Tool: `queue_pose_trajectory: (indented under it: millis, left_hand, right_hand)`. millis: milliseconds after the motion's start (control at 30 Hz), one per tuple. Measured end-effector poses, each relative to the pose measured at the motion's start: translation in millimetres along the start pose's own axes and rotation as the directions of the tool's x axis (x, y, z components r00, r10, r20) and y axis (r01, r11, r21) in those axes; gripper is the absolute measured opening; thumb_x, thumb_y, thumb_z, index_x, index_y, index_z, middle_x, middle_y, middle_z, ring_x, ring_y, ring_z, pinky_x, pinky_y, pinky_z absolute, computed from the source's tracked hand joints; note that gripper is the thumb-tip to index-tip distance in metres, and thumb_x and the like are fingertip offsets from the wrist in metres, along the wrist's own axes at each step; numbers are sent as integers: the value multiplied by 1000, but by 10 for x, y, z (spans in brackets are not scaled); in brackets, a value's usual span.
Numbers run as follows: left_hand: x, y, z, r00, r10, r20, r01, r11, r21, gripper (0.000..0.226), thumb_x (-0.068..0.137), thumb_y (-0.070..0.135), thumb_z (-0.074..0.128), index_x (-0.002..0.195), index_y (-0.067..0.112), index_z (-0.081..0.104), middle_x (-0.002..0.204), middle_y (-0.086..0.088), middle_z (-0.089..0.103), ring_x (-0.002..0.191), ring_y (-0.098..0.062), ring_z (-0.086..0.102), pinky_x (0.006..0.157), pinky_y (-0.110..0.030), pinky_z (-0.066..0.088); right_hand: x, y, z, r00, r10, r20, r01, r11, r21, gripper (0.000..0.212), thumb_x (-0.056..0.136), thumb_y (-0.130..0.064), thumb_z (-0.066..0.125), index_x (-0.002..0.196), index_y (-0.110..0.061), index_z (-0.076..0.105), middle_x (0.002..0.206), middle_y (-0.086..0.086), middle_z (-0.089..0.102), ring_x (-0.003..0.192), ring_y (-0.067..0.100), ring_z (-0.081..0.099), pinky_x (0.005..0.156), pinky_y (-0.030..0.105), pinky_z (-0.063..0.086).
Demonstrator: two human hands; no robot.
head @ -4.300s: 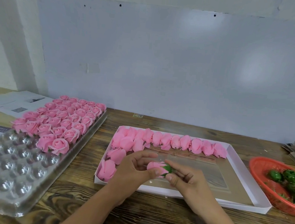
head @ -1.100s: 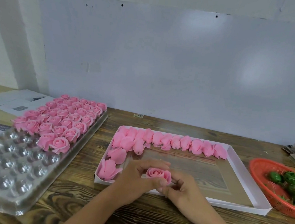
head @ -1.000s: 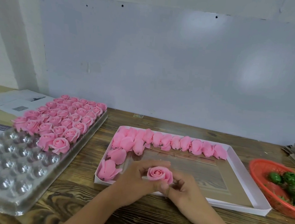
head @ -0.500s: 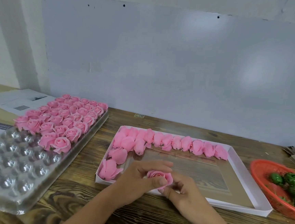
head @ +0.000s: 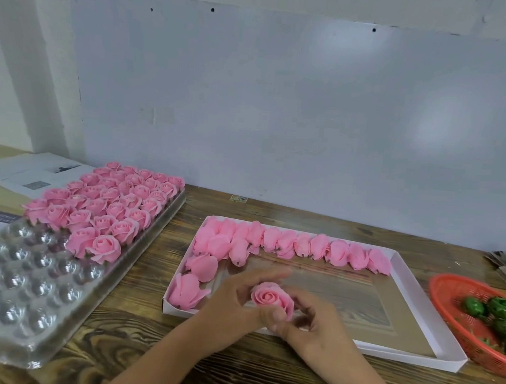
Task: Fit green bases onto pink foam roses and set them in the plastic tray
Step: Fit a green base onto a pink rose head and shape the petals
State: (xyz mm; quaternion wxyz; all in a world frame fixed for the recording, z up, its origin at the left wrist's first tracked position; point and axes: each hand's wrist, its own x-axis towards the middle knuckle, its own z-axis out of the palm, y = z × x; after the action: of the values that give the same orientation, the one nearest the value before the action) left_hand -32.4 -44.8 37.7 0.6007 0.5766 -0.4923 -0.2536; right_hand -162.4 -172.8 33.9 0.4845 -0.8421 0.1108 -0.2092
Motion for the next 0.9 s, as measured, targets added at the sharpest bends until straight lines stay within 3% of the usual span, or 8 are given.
queue_pose_trajectory:
  millis: [133, 267, 367, 467, 633, 733, 900]
  left_hand:
    - [-7, -22, 28, 1000, 15, 22, -15, 999, 40, 50, 75, 54, 80, 122, 42, 67, 130, 15, 67, 117, -11, 65, 93, -23, 52]
    - [-8, -63, 43, 999, 12, 51, -18, 994, 104, 47, 80, 51, 79, 124, 52, 62, 129, 24, 64, 121, -1, 60, 95, -10, 46]
    - [-2, -99, 44, 1000, -6, 26, 2, 992, 128, 57, 78, 52, 82, 127, 59, 54, 128, 24, 63, 122, 1, 58, 95, -11, 46]
    - [15, -120, 34, 999, 27, -41, -19, 986, 164, 69, 74, 59, 82, 133, 59, 46, 134, 26, 57, 126, 0, 55, 101, -21, 49]
    - [13, -91, 45, 995, 64, -79, -53, 990, 133, 44, 79, 53, 79, 120, 44, 67, 121, 15, 69, 115, -9, 65, 93, -19, 52]
    - [12, -46, 51, 995, 62, -74, -53, 991, 126, 34, 81, 54, 75, 114, 48, 69, 117, 18, 71, 111, -7, 65, 91, -19, 53]
    - [8, -4, 35, 997, 35, -71, -27, 994, 104, 33, 82, 52, 73, 114, 48, 68, 114, 18, 71, 110, -5, 65, 91, -16, 51]
  right_hand:
    - [-16, 54, 29, 1000, 0, -9, 0, 999, -40, 39, 73, -48, 73, 110, -39, 64, 104, -20, 72, 92, 0, 66, 71, 12, 48]
    - [-26, 62, 38, 999, -16, -28, 15, 999, -37, 37, 80, -20, 73, 108, -42, 61, 102, -26, 71, 92, -4, 67, 74, 12, 49]
    - [-19, 40, 57, 996, -18, -82, 16, 999, -27, 39, 73, -32, 70, 105, -51, 59, 99, -20, 72, 84, 4, 68, 72, 24, 55]
    - [-10, 46, 70, 988, -20, -152, 15, 999, -33, 40, 68, -43, 68, 103, -56, 54, 99, -23, 70, 83, 4, 66, 66, 18, 51]
    - [-7, 58, 118, 985, -15, -172, 2, 997, -75, 33, 68, -54, 67, 99, -49, 56, 97, -26, 69, 81, 2, 65, 59, 10, 44]
    - [-1, 35, 119, 992, 8, -124, -15, 998, -53, 36, 66, -51, 70, 101, -46, 62, 97, -23, 70, 84, 1, 65, 62, 13, 47]
    - [1, -42, 36, 999, 28, 29, -29, 999, 37, 33, 80, -39, 64, 113, -44, 65, 101, -3, 74, 90, 15, 68, 72, 32, 53]
